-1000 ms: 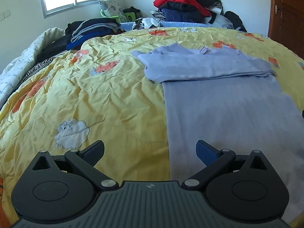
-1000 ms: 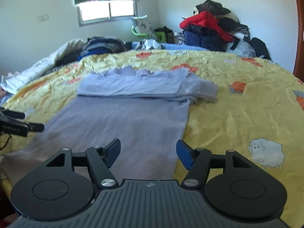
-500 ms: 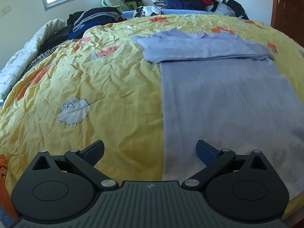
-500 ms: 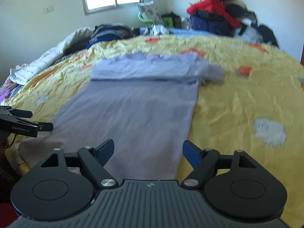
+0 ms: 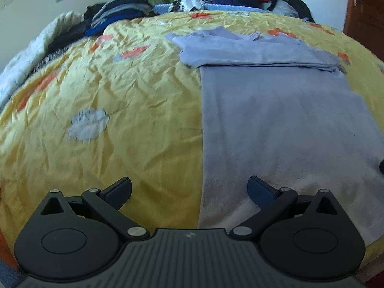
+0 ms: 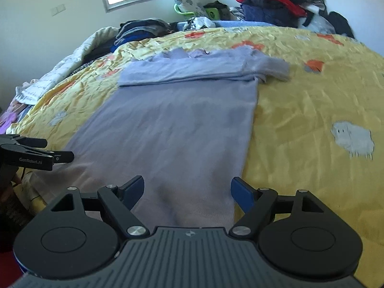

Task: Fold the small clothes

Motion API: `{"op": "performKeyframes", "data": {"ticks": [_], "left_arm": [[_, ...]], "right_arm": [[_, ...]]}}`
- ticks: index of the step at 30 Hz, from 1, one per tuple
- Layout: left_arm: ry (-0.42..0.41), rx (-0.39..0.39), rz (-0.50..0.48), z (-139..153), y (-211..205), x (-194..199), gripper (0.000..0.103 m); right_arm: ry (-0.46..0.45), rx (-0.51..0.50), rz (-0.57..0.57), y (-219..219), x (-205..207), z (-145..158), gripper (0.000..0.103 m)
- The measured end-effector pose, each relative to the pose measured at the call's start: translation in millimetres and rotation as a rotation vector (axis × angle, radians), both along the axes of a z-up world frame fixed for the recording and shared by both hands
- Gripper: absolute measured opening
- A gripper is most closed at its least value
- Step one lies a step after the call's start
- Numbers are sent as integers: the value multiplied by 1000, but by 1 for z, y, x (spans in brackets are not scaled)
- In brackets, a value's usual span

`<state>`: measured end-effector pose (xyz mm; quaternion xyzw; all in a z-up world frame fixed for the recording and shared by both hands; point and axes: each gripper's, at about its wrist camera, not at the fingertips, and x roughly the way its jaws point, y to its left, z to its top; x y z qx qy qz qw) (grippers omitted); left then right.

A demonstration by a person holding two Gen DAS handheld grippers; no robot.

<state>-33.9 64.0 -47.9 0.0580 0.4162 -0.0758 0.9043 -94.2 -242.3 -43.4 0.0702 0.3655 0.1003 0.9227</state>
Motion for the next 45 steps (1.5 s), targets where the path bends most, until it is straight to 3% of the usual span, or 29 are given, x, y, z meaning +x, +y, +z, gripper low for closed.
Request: {"op": "performKeyframes", "data": {"ticks": [4,7,13,19,21,24,28,31,36,39,43,45], "left_arm": [[26,-67,36,-3,9,3,103],[17,-51,26,-3,6,1,103],[10,-62,12,-4,8,-1,103],[27,-123,-125,8,22,-6,103],[37,-203,-184,14,34,-11,103],[77,-292,-222,20,48,-10,103],[116,-337,-246,20,57,-9,103],[222,-409,-293,10,56,-7,103],[232,-324,-365,8,39,-13,103],[264,-377,-401,8,36,-14,103],[271,-392,-419,6,28,-11,103],[272,-393,-423,7,25,-9,103]], "right_arm": [[8,-10,-19,4,-2,-5,95],[7,-18,-15,9,-4,-8,102],[-1,-48,6,14,-4,-10,103],[-14,-16,44,5,-4,-9,102],[-13,64,49,-9,-4,-4,94],[28,166,44,-34,-3,1,89],[78,187,39,-58,-9,3,83],[98,228,85,-69,-18,3,80],[150,232,139,-73,-26,2,73],[162,274,163,-75,-27,0,65],[180,344,216,-69,-28,-7,41],[183,358,212,-67,-26,-10,41]]}}
